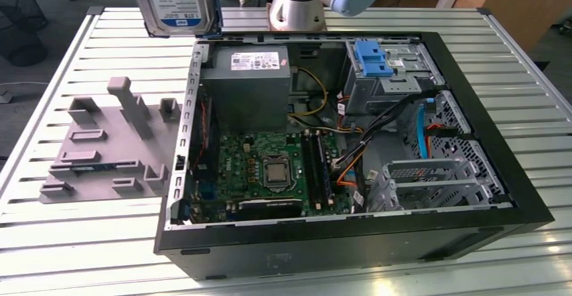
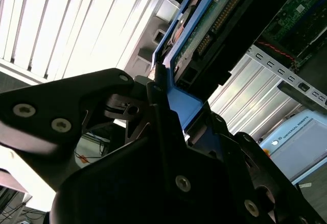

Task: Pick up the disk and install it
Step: 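Pick up the disk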

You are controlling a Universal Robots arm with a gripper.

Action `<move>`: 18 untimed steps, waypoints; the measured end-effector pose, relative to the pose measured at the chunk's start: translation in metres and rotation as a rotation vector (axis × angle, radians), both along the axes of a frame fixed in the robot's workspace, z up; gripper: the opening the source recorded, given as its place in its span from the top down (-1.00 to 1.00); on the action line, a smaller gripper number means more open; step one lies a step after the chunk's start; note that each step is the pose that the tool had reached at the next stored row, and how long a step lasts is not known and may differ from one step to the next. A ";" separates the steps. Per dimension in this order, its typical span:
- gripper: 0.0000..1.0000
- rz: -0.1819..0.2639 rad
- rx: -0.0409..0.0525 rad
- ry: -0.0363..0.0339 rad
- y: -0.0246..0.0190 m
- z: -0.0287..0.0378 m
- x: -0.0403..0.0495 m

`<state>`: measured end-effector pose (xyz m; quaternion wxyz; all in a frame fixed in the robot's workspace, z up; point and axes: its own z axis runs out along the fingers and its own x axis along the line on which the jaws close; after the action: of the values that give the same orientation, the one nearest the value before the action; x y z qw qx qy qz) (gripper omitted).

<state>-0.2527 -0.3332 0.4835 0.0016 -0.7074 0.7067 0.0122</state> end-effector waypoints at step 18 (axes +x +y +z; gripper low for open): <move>0.27 0.000 0.0000 -0.0001 0.0000 0.0000 0.0043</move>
<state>-0.2484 -0.3332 0.4835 0.0016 -0.7074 0.7067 0.0122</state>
